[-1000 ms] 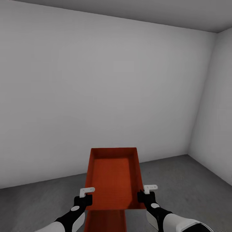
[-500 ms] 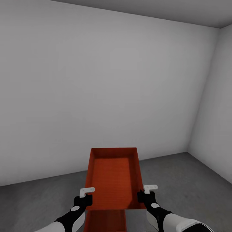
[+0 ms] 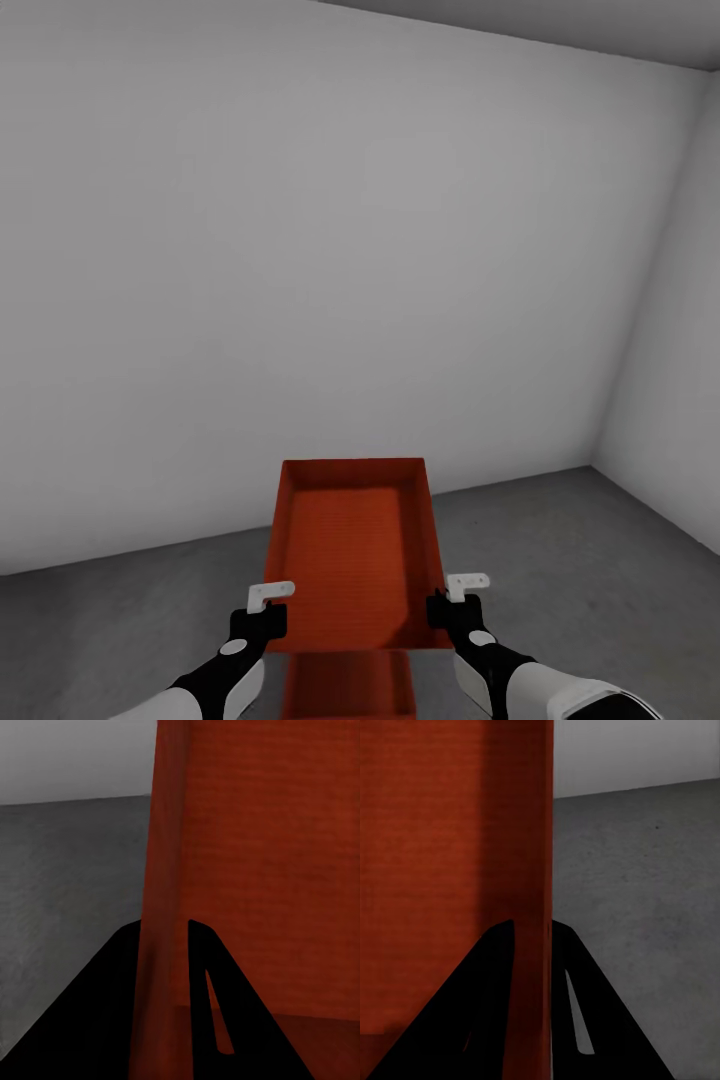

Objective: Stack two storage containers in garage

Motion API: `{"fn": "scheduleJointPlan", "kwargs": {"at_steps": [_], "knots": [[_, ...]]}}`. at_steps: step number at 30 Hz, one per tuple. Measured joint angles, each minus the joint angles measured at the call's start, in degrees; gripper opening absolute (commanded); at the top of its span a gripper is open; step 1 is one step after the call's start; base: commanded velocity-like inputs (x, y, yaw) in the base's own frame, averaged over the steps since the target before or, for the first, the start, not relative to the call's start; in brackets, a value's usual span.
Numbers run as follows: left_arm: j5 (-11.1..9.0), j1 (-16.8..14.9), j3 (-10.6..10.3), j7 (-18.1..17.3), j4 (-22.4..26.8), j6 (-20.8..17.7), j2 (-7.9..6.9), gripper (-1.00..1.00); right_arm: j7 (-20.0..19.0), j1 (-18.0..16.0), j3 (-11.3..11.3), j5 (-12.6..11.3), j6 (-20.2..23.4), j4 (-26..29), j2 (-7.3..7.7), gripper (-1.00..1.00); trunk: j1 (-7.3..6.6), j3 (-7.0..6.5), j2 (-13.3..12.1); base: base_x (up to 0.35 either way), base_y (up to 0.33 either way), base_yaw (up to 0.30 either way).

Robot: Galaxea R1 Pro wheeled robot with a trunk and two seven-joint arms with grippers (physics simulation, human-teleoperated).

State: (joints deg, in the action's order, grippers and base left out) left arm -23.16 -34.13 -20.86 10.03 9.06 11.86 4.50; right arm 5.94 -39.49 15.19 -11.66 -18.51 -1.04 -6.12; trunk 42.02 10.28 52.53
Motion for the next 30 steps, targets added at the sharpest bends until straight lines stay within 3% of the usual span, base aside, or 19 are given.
{"fn": "scheduleJointPlan", "kwargs": {"at_steps": [30], "knots": [[0.0,0.0,0.0,0.0,0.0,0.0,-0.01,-1.00,0.0,0.0,0.1,-0.1,0.0,0.0,0.00,-1.00,0.01,2.73,0.0,0.004,0.010,0.000]]}}
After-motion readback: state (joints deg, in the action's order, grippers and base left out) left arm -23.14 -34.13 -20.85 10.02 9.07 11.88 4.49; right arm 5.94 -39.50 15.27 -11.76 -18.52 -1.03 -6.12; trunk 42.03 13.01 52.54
